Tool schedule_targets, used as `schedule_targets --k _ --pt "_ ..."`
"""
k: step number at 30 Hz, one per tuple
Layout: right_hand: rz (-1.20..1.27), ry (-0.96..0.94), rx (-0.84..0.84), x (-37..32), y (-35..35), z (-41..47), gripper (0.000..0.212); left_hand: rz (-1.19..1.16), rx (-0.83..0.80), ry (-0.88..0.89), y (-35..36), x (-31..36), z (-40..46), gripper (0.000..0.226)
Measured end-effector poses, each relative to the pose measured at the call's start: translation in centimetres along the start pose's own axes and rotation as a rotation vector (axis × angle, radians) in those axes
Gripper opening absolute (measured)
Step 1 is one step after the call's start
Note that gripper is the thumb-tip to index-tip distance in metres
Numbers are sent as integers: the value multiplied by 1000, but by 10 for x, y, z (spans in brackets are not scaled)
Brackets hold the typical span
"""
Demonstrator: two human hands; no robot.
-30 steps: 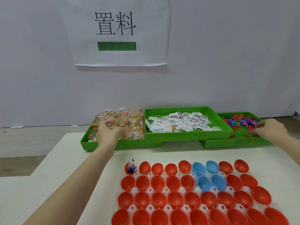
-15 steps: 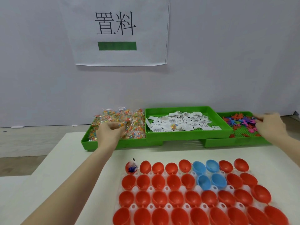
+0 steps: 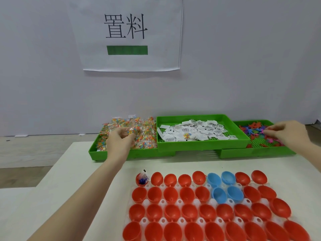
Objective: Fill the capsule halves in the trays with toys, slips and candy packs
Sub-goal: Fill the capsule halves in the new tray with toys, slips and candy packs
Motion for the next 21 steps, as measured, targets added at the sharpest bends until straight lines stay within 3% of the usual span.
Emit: schedule_targets --k 5,8,11,16,21 --pt "197 92 -12 0 3 5 17 -56 -16 -20 -1 0 -2 38" --pt "367 32 53 -23 0 5 14 -147 -57 -62 -3 2 -8 37" --pt "513 -83 -87 -71 9 4 22 -251 -147 -70 -4 5 -25 38" --pt "281 -272 -404 -137 39 -7 22 -398 -224 2 -10 14 -58 37" --pt "-5 -402 -479 -151 64 -20 31 -263 -270 113 -25 25 -76 22"
Point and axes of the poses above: each hand's wrist, its own z-axis towards the middle knuckle, its own y-axis out of the palm, x = y × z, the point moved 3 cm from there along z, towards the middle knuckle, and after that the axes turned 12 degrees about -y, right-handed, at the moved point
